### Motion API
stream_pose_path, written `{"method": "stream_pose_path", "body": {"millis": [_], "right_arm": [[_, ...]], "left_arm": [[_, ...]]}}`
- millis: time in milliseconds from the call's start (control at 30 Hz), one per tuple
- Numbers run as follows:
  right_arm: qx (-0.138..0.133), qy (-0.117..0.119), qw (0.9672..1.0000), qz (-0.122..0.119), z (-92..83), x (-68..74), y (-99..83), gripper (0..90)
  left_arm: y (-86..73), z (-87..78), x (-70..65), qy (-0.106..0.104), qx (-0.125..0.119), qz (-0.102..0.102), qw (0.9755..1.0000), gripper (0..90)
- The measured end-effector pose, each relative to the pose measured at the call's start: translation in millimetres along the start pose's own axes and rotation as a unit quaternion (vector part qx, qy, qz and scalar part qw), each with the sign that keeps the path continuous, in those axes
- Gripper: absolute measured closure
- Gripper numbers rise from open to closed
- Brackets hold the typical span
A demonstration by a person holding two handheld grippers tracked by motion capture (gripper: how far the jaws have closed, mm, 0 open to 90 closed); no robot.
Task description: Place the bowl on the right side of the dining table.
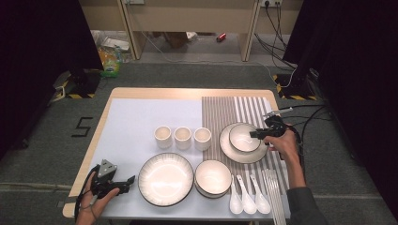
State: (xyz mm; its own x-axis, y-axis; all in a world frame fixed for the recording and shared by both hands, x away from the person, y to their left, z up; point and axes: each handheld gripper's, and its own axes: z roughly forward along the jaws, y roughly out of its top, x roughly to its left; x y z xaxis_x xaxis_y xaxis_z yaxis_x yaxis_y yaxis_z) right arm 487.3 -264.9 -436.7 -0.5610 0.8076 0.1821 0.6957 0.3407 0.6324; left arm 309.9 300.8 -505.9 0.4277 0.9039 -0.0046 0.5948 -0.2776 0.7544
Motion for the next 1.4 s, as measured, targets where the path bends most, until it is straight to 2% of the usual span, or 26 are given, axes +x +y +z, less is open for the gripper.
{"method": "stream_pose_path", "body": {"millis": [33,267,500,867,1033,1300,1400], "right_arm": [[-0.007,-0.005,1.0,0.001,-4.6,1.3,-1.2,61.4],[-0.023,-0.021,0.9995,0.01,-19.8,5.0,-8.3,53.1],[-0.051,-0.017,0.9982,0.028,-33.2,12.5,-19.7,42.3],[-0.069,-0.013,0.9973,0.018,-47.4,34.3,-36.9,27.7],[-0.077,-0.019,0.9969,0.001,-52.1,44.7,-49.3,27.1],[-0.085,-0.015,0.9962,0.001,-57.7,54.2,-60.1,28.0],[-0.084,-0.013,0.9963,-0.01,-57.9,57.0,-64.0,28.6]], "left_arm": [[0.0,0.0,0.0,0.0,0.0,0.0,1.0,13.6],[-0.1,0.0,-0.2,-0.001,0.0,-0.001,1.0,13.7],[-0.1,0.1,-0.2,0.0,0.0,-0.001,1.0,13.7],[-0.1,0.1,-0.2,0.0,0.0,-0.002,1.0,13.7],[-0.1,0.1,-0.2,-0.001,0.0,-0.002,1.0,13.6],[-0.1,0.1,-0.2,-0.001,0.0,-0.002,1.0,13.7],[-0.1,0.1,-0.2,0.0,0.0,-0.002,1.0,13.7]]}}
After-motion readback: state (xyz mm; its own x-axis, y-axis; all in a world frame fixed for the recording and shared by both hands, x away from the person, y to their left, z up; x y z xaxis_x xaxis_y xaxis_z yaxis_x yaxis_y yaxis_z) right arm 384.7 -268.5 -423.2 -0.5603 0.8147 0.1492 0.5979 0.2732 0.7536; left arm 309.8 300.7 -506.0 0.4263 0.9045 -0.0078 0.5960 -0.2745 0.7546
